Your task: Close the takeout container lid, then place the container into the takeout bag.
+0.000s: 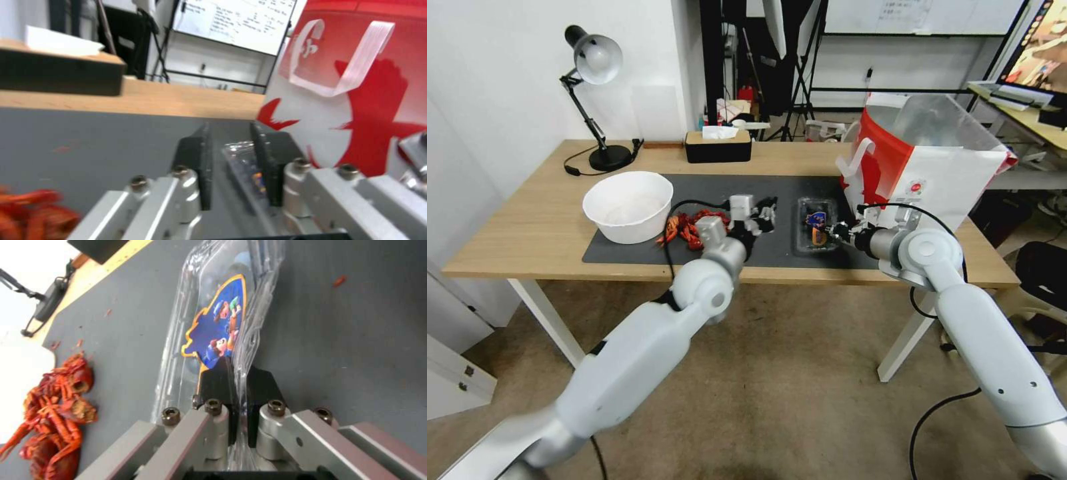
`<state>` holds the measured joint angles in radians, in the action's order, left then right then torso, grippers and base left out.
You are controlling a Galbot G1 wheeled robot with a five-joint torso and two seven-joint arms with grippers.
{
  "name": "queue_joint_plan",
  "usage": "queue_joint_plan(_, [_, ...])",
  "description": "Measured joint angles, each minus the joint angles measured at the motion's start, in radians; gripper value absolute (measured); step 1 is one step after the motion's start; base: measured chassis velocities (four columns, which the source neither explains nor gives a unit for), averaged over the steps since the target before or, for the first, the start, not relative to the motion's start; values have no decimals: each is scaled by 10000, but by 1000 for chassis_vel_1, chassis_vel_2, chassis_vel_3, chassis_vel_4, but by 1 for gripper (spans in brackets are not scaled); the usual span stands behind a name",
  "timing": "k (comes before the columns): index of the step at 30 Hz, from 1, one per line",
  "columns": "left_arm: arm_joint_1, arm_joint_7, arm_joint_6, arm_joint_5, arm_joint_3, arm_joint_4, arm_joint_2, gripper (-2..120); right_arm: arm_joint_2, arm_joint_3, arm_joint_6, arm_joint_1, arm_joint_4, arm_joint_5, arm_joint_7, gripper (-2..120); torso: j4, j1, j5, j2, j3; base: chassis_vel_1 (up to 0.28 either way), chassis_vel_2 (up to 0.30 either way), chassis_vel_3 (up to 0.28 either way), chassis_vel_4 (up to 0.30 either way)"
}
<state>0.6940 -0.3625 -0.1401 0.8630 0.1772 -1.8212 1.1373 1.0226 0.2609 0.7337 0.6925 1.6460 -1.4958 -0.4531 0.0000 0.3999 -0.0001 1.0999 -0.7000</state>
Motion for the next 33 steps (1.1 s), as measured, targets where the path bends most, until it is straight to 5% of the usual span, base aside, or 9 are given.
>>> queue_joint_plan(6, [1527, 9, 729, -1954, -654, -626, -847, 54, 32, 4, -135, -76, 175, -113, 108, 0, 1, 1, -2, 0, 1, 0, 0, 0, 0])
queue_joint_plan(14, [3385, -180, 948, -2889, -1685, -1295, -1441, 82, 25, -23, -317, -124, 371, -253, 258, 0, 0, 0, 0, 0, 2, 0, 0, 0, 0])
queue_joint_plan(16, [4763, -337, 1198, -3406, -2250, -1646, -1542, 98, 46, -17, -435, -216, 424, -344, 358, 0, -1, 0, -1, 1, 2, 0, 0, 0, 0])
queue_joint_plan(20, [5937, -639, 1344, -3991, -2713, -1851, -1404, 100, 73, 136, -602, -253, 539, -505, 466, 0, 1, -1, -2, 1, 2, 0, 0, 0, 0])
queue_joint_plan(30, [6664, -764, 1759, -4450, -3015, -1766, -1087, 100, 40, 404, -1113, -309, 920, -587, 873, 0, 0, 0, 1, 1, 1, 0, 0, 0, 0])
queue_joint_plan(33, [6883, -776, 1942, -4584, -3043, -1636, -940, 100, -417, 727, -2150, -578, 1547, -702, 2085, 0, 0, -1, 0, 1, 1, 0, 0, 0, 0])
